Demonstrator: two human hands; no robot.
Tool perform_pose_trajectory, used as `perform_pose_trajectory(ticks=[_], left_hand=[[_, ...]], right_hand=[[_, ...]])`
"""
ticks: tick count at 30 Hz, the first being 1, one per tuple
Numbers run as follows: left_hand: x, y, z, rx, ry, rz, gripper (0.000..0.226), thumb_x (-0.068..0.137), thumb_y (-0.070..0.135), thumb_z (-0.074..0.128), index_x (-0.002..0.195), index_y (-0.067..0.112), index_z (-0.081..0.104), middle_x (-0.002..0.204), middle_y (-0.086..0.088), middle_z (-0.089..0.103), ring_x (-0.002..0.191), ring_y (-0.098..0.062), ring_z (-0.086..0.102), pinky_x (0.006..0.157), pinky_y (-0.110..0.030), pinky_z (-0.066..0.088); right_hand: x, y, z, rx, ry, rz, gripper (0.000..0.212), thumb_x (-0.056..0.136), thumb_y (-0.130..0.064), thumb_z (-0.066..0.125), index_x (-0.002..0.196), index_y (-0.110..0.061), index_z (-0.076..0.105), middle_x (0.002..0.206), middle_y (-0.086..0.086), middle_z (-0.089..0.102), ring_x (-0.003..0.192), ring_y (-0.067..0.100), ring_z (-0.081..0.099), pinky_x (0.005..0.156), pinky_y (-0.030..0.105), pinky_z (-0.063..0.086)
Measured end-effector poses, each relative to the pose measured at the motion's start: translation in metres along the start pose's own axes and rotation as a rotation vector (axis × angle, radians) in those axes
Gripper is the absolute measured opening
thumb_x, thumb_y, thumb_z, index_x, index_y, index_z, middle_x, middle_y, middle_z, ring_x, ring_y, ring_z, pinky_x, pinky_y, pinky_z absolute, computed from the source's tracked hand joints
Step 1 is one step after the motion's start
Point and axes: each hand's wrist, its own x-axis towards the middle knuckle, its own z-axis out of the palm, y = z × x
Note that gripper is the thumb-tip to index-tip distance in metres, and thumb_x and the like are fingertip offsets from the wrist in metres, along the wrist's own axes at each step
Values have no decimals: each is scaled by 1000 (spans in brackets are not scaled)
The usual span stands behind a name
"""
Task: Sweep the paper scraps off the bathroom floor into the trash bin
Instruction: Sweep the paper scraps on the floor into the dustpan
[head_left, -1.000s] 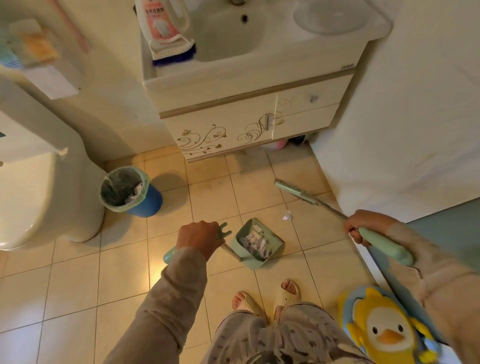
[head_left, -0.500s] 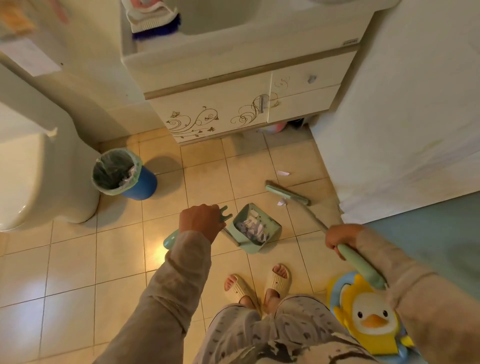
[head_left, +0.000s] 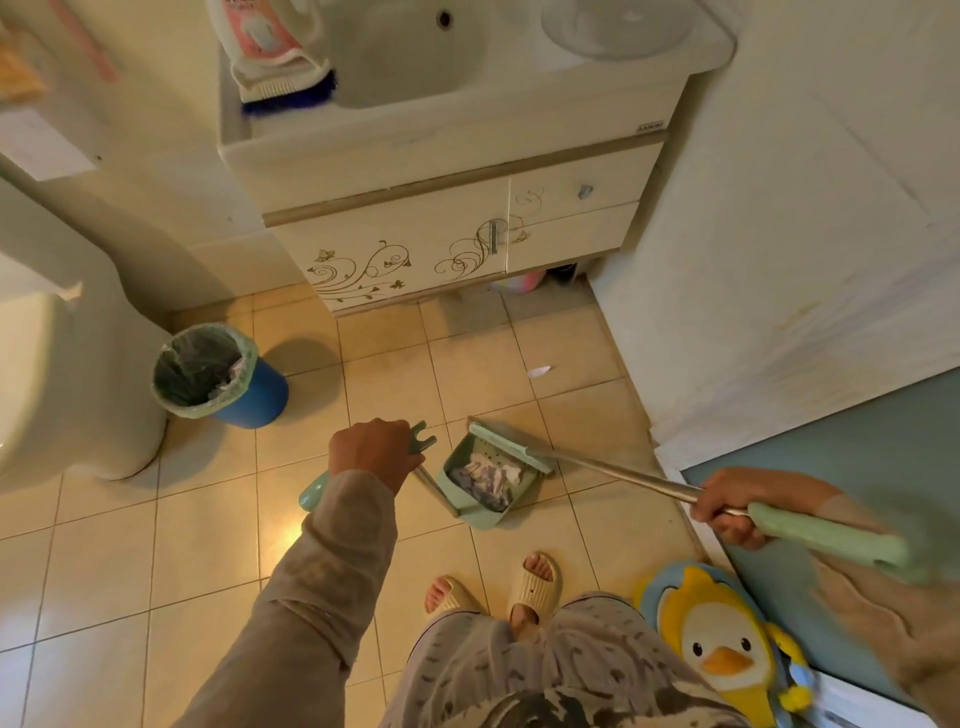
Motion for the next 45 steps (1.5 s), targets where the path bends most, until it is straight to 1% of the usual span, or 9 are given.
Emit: perform_pose_trajectory(ticks=[6,10,14,17,22,25,29,38,45], left_hand=[[0,14,-4,-18,-16,-37,35,93,44,49,114,18,60,105,-2,69,95,-20,66,81,-29,50],[3,18,-5,-26,-45,-56,34,93,43,49,113,17,60,103,-2,69,95,-19,66,80,-28,50],[4,20,-4,-22,-51,-58,35,93,44,49,113,16,59,102,-2,69,94,-19,66,79,-28,49],[5,19,-2,-19,-45,-62,36,93,44,49,114,17,59,102,-2,69,93,-20,66,79,-29,50],[6,18,0,-30,-24,-47,34,93,43,50,113,18,60,101,-2,69,92,-20,66,78,-28,49],[7,17,-1,-30,-15,-34,34,93,43,50,113,17,60,100,-2,69,91,-19,66,77,-28,49],[9,14,-4,-31,-24,-30,32,94,40,49,112,17,61,101,-1,69,92,-19,66,73,-27,46],[1,13,1,-32,-17,11,34,94,40,50,113,15,60,101,-3,69,92,-20,67,78,-28,49],[-3,13,7,-38,-15,3,32,94,38,51,113,14,60,100,-3,70,91,-21,67,77,-29,50]], right_hand=[[13,-41,-23,-124,159,-49,52,83,1,47,32,-10,46,27,2,43,21,10,41,32,10,31],[21,-65,-20,-26,259,-178,35,81,-2,49,48,-9,40,30,1,46,26,10,43,32,13,32],[21,-79,3,31,263,-255,32,85,-4,46,54,-8,42,56,10,42,51,19,36,51,26,31],[17,-74,21,-8,195,-276,27,87,2,43,61,-7,42,63,11,37,54,20,33,54,26,30],[35,-55,48,-502,172,-48,39,88,5,35,51,-7,38,34,8,44,48,18,37,50,23,31],[33,-34,51,-412,124,19,36,84,7,37,51,-7,38,34,8,40,35,15,40,40,19,33],[24,-5,37,-199,113,1,57,82,5,44,27,-11,41,23,1,38,18,9,36,35,10,30],[22,-25,16,-149,230,-40,48,82,2,48,35,-9,42,24,2,39,20,11,38,35,11,32],[39,-92,37,-221,339,-108,38,84,-7,43,46,-11,36,29,2,42,43,19,34,48,22,31]])
